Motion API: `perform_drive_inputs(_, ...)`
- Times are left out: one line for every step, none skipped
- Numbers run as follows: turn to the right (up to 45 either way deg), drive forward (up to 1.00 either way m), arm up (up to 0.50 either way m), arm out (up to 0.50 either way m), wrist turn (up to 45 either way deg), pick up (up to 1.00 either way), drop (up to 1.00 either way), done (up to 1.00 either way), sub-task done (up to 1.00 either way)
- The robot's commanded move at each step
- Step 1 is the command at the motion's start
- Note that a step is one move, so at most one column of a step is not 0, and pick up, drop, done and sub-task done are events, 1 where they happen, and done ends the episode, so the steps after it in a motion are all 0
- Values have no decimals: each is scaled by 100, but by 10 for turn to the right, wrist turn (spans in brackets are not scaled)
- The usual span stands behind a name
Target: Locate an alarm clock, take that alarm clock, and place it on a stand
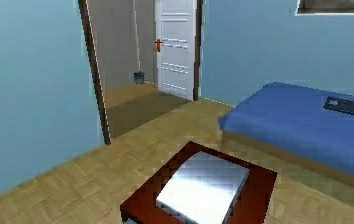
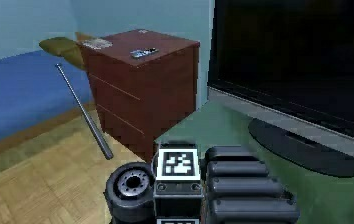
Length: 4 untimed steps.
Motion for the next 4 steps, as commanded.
perform_drive_inputs(420, 0, 0, 0, 0, 0, 0, 0, 0)
perform_drive_inputs(0, 0, 0, 48, 0, 0, 0, 0, 0)
perform_drive_inputs(0, 0, 0, 0, 450, 0, 0, 0, 0)
perform_drive_inputs(0, 0, 0, 0, 450, 0, 0, 0, 0)
